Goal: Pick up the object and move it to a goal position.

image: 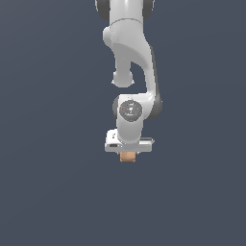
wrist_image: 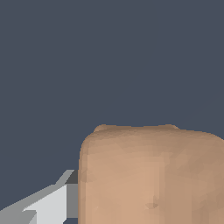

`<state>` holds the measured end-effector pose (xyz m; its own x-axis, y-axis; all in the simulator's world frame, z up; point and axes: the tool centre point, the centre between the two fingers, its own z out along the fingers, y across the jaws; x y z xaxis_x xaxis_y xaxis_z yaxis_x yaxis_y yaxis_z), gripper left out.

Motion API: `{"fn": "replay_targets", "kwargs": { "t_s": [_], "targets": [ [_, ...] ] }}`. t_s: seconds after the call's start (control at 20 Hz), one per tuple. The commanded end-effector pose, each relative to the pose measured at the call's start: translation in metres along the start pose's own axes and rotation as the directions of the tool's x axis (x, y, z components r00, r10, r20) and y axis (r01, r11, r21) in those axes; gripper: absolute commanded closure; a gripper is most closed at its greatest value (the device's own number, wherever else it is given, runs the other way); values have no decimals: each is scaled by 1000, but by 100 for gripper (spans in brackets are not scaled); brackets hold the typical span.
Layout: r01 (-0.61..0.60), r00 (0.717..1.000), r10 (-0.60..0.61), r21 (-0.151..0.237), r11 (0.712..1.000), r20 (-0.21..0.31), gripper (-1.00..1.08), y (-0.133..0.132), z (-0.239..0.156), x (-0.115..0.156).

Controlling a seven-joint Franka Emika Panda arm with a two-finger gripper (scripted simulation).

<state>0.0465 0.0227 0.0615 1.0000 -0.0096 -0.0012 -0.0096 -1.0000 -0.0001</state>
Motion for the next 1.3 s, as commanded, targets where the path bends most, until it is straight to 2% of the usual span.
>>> {"fn": "replay_targets", "kwargs": {
  "t_s": [0.0,0.45,1.25],
  "targets": [
    [0,1000,0,0,1000,-1,108,7,-12,-5],
    [-1,1000,1,0,1000,-1,108,47,-78,-34],
    [-1,1000,1,3,1000,-2,108,140,-236,-102]
  ]
}}
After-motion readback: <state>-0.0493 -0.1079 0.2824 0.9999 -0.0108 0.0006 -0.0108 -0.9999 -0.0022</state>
